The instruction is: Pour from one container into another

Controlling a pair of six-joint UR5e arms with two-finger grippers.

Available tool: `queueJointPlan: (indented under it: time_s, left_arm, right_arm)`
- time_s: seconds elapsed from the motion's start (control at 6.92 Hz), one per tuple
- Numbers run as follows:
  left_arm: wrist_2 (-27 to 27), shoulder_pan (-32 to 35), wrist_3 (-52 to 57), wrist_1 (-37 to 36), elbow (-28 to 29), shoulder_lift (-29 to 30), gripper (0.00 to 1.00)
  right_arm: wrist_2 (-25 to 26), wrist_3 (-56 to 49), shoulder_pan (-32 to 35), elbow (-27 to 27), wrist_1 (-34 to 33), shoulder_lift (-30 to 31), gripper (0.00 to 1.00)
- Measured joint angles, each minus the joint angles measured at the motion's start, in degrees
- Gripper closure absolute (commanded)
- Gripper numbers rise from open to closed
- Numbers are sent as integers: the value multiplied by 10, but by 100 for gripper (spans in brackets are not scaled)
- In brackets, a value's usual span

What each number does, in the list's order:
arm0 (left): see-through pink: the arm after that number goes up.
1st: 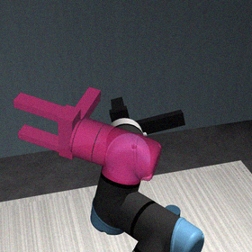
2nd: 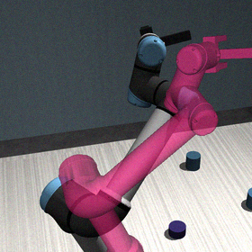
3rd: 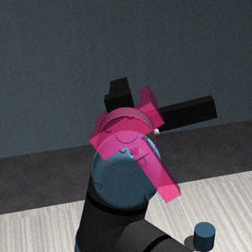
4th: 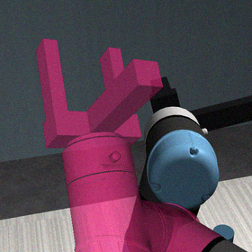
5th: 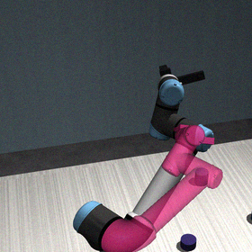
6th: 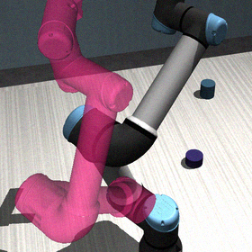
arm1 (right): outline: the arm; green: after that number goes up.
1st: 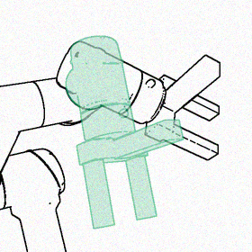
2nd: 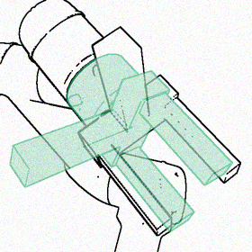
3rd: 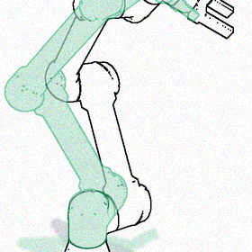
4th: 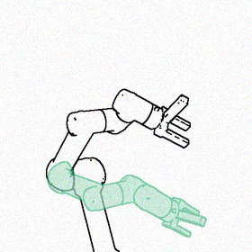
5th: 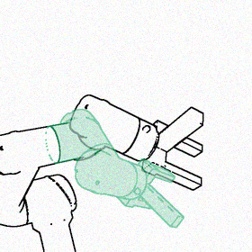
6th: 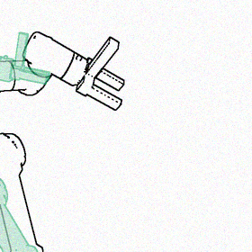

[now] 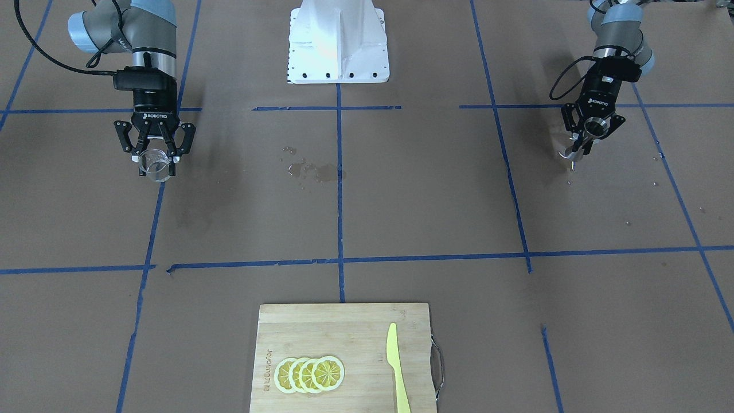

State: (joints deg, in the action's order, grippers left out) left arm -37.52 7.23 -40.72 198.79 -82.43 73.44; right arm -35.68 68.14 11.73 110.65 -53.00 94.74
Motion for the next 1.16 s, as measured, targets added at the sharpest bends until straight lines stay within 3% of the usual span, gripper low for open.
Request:
queueJointPlan:
  time_s: [1.16]
  left_arm:
    - [86, -78, -106, -24, 4, 1, 100]
  right_arm:
    - [0, 1, -1, 4, 1, -9, 100]
